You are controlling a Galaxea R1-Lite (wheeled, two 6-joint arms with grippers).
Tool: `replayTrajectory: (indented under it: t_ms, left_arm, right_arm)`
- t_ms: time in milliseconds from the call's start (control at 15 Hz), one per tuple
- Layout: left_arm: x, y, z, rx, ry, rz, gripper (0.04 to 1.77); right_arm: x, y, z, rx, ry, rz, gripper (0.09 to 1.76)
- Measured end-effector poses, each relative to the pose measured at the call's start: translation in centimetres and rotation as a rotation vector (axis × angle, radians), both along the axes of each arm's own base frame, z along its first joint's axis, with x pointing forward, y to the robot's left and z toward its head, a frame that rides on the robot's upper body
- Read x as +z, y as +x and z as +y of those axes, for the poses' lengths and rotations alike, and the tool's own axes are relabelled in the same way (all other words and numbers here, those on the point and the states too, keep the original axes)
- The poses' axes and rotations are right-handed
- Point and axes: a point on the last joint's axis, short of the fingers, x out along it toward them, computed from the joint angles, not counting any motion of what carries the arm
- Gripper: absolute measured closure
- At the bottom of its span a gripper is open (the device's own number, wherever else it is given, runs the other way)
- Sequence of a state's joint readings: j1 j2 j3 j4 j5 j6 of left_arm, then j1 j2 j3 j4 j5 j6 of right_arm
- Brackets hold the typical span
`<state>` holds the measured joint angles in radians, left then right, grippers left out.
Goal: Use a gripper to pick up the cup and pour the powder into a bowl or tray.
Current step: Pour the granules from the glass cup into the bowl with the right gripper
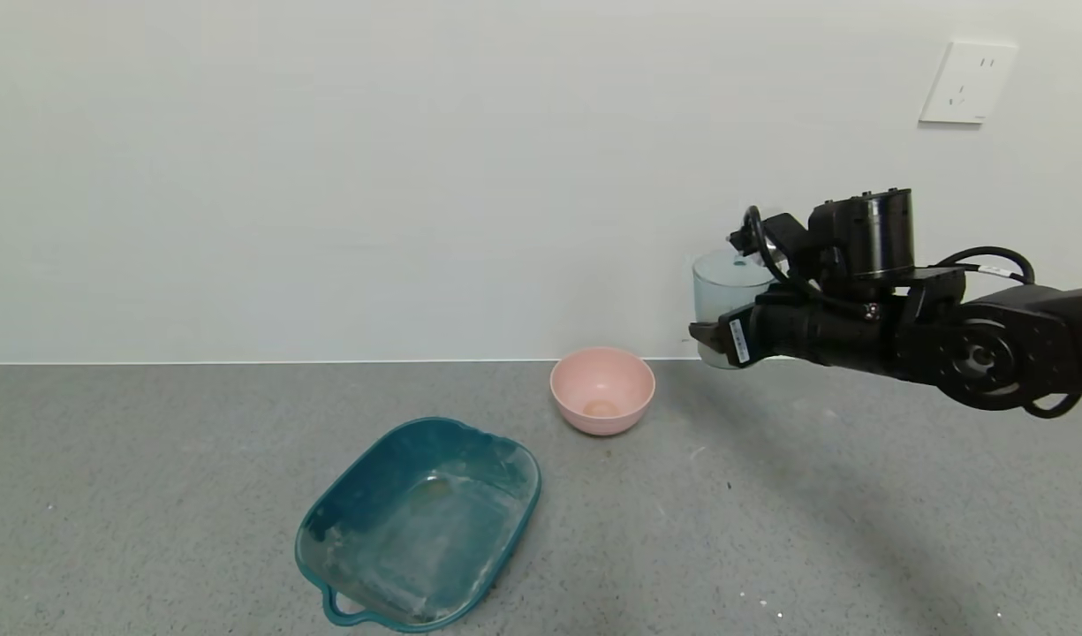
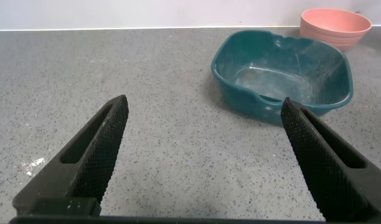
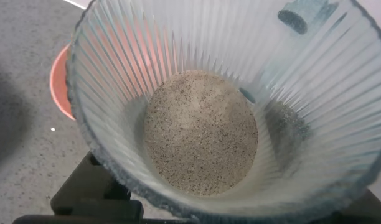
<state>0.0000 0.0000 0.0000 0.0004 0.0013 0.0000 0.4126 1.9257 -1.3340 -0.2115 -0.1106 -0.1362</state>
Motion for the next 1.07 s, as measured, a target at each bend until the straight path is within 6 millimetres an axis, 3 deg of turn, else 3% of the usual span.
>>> replayTrajectory:
  t_ms: [267, 467, 1067]
  left_arm:
    - [0.0, 0.0, 0.0, 0.000, 0.000, 0.000, 0.05]
    - [0.0, 0.0, 0.0, 0.000, 0.000, 0.000, 0.05]
    - [0.0, 0.0, 0.0, 0.000, 0.000, 0.000, 0.05]
  right_arm:
    - [0.0, 0.0, 3.8, 0.083, -0.019, -0.026, 0.50]
    - [-0.3, 0.0, 6.0, 0.137, -0.132, -0.059, 0.50]
    - [-2.9, -1.5, 13.2, 0.248, -0.344, -0.119, 0.50]
